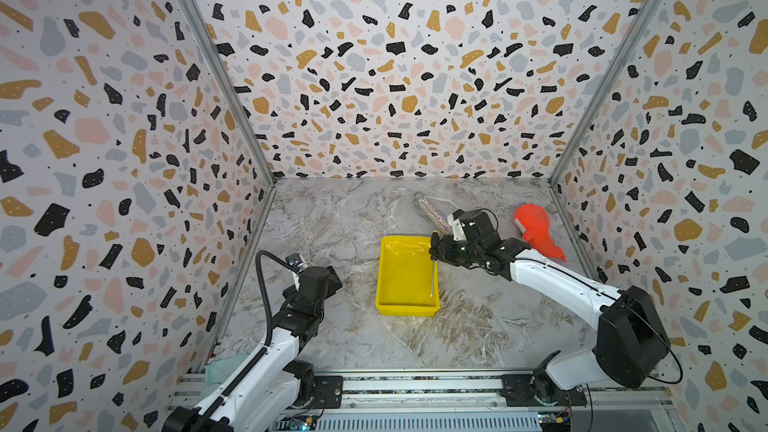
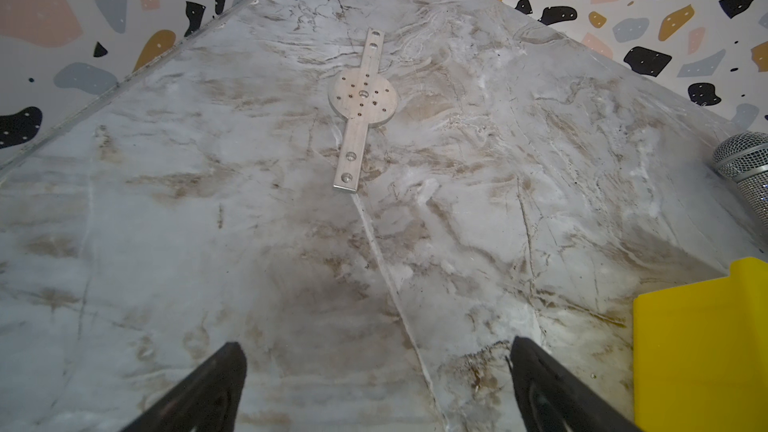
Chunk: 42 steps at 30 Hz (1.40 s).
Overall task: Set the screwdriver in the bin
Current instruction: 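Lift the screwdriver with the right gripper and carry it over the yellow bin, then lower the screwdriver into the bin and open the right gripper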
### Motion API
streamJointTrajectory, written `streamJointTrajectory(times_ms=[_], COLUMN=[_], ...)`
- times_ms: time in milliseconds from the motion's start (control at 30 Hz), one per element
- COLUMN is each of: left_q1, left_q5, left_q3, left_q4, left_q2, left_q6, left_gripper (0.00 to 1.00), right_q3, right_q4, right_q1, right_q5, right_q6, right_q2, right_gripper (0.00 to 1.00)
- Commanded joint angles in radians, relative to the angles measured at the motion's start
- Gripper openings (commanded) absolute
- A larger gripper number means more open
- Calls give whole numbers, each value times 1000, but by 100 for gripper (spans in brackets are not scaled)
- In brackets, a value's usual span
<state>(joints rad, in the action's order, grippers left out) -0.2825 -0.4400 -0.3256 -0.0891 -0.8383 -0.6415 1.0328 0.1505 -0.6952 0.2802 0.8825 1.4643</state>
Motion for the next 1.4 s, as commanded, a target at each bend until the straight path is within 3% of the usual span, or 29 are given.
streamJointTrajectory(times_ms=[0,267,900,1100,1367], left_q1=[2,3,2,2,2], left_q5=[10,6,7,7,7], left_q3=[-6,-3,-11,-11,-11], left_q4=[20,27,33,32,30], left_q2=[1,2,-15,-16,-13], left_q6=[3,5,8,8,9], left_gripper=[100,100,100,100,100], right_q3=[13,132,147,166,176], right_q4=[-190,-191,-213,-197,-188], right_q1=[-88,-112,-113,-113,-113], right_q5=[-26,19,19,17,17], right_q6=[154,212,228,224,228], right_q2=[28,221,265,284,291], right_gripper=[1,2,12,22,25])
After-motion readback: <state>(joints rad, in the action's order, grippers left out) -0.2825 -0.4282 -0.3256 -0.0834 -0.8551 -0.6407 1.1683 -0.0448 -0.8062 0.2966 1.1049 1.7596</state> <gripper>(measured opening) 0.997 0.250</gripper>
